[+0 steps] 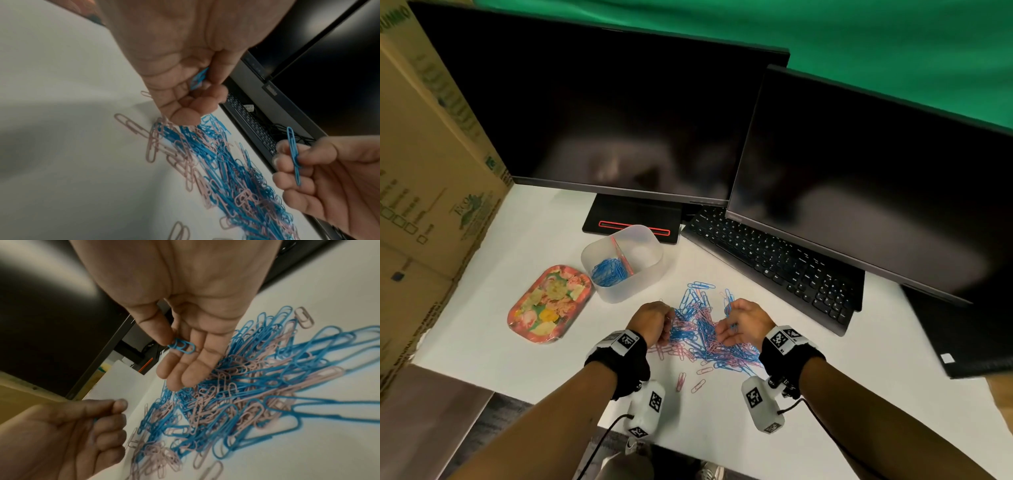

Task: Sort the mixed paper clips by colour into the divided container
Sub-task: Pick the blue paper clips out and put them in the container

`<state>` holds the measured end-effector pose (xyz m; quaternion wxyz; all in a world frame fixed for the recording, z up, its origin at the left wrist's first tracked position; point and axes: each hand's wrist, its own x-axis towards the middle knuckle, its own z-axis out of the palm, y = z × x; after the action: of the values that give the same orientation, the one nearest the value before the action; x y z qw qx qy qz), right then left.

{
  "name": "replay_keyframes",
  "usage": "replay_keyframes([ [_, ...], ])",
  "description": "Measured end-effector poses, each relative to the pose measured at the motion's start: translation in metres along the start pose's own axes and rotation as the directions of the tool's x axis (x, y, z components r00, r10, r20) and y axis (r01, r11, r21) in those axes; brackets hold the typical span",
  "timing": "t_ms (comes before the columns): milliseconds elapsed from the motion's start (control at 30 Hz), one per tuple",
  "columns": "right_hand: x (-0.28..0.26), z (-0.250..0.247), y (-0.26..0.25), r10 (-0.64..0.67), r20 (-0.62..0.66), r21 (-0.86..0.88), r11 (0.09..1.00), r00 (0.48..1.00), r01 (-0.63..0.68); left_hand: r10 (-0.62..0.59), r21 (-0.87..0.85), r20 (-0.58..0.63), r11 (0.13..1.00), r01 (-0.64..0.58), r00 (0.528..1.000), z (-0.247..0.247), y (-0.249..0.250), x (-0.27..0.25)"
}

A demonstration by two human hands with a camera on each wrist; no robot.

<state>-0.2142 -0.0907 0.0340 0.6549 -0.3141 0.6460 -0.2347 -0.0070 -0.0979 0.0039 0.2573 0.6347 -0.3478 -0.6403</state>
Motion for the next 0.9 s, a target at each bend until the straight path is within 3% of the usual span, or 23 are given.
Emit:
replay_keyframes([
  [133, -0.003, 0.003, 0.003, -0.084, 0.008, -0.027, 0.996, 0.996, 0.084, 0.027, 0.077, 0.008, 0.997, -0.027, 1.000, 0.003, 0.001, 0.000],
  [233, -0.003, 0.004, 0.003, -0.120, 0.004, 0.038, 0.992, 0.993, 0.120, 0.109, 0.327, -0.018, 0.940, -0.097, 0.994, 0.008, -0.003, 0.002],
  [267, -0.003, 0.004, 0.003, -0.124, -0.004, 0.054, 0.991, 0.992, 0.124, 0.152, 0.464, -0.011, 0.876, -0.130, 0.988, 0.010, -0.006, 0.002],
  [333, -0.002, 0.005, 0.003, -0.124, -0.028, 0.056, 0.991, 0.992, 0.125, 0.234, 0.721, 0.068, 0.660, -0.210, 0.970, 0.015, -0.011, 0.001],
  [400, -0.002, 0.005, 0.003, -0.133, -0.052, 0.001, 0.991, 0.990, 0.133, 0.282, 0.842, 0.153, 0.464, -0.275, 0.947, 0.018, -0.016, 0.003],
  [500, 0.000, 0.002, 0.007, -0.126, -0.071, -0.093, 0.988, 0.989, 0.120, 0.296, 0.883, 0.176, 0.375, -0.283, 0.939, 0.017, -0.019, 0.007],
  [567, 0.003, 0.001, 0.009, -0.122, -0.082, -0.159, 0.981, 0.989, 0.107, 0.298, 0.867, 0.177, 0.404, -0.292, 0.938, 0.017, -0.020, 0.008],
  [700, 0.008, -0.002, 0.013, -0.131, -0.110, -0.267, 0.959, 0.985, 0.098, 0.293, 0.758, 0.050, 0.611, -0.227, 0.955, 0.013, -0.016, 0.006],
  [800, 0.011, -0.001, 0.014, -0.155, -0.102, -0.316, 0.942, 0.983, 0.115, 0.262, 0.634, 0.008, 0.745, -0.207, 0.965, 0.008, -0.012, 0.004],
  [900, 0.009, 0.004, 0.011, -0.166, -0.058, -0.275, 0.951, 0.984, 0.144, 0.203, 0.407, 0.038, 0.891, -0.201, 0.978, 0.003, -0.009, 0.000],
])
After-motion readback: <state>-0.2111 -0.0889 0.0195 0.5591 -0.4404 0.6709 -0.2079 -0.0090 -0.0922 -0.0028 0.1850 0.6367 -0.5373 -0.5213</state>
